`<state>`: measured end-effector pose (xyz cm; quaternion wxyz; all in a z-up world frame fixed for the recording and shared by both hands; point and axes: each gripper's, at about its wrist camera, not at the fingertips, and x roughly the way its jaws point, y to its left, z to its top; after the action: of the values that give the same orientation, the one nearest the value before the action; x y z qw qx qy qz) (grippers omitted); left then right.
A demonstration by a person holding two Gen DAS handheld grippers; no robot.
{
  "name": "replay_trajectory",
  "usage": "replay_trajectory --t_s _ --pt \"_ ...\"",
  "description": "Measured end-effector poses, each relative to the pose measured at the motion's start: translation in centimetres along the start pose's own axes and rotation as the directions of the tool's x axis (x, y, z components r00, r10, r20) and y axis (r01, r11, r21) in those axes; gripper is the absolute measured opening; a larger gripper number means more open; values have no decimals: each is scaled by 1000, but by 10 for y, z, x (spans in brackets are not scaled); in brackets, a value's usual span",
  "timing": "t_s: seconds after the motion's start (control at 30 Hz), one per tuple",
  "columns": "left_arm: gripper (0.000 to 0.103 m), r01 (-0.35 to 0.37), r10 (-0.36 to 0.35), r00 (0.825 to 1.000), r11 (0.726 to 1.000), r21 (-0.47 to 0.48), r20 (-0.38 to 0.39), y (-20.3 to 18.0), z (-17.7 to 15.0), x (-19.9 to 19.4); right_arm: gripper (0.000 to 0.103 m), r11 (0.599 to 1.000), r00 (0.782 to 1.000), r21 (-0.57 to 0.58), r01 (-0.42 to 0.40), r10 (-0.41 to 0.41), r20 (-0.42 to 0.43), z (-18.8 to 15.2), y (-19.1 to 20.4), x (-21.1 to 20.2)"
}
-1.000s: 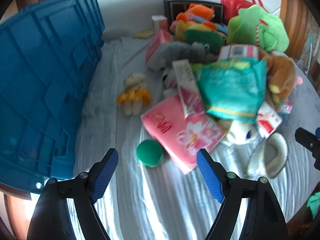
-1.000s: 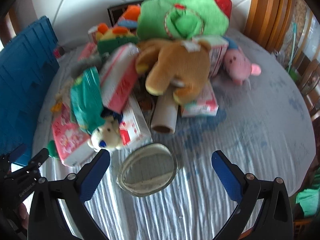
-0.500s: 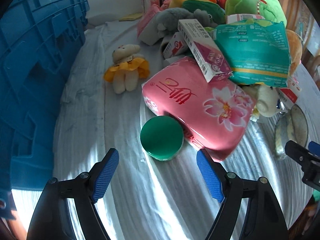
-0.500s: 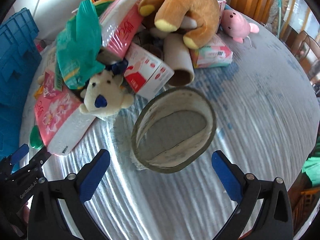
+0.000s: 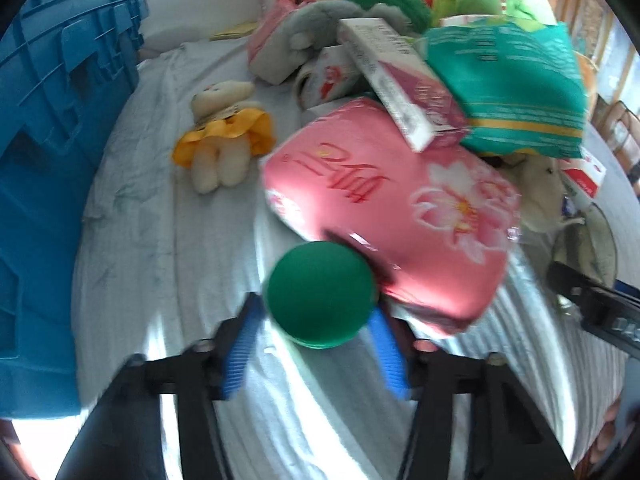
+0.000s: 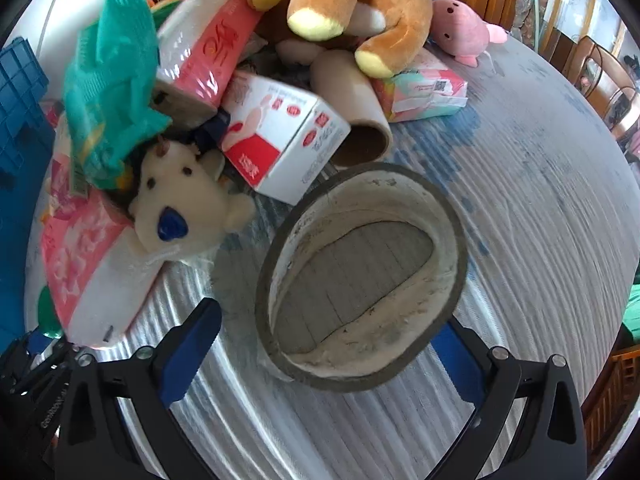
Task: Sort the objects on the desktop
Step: 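Grasp the green round lid with the left tool while the right tool grasps the tape roll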
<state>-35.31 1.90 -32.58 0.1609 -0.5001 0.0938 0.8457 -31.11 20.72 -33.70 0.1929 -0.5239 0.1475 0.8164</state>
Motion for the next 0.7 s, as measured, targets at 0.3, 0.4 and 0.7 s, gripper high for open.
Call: replay_trajectory --t_s 0.3,0.4,0.7 --pt "41 -46 46 999 999 16 19 -13 -11 -7 64 1000 1000 -26 8 -7 15 -5 -10 -5" --pt "41 -56 55 998 998 15 30 -12 -13 -22 59 1000 1000 -30 -3 4 18 -6 -15 -6" --pt "41 -61 61 997 998 -3 48 -14 -18 -45 52 998 999 -49 -27 28 35 -13 -15 -24"
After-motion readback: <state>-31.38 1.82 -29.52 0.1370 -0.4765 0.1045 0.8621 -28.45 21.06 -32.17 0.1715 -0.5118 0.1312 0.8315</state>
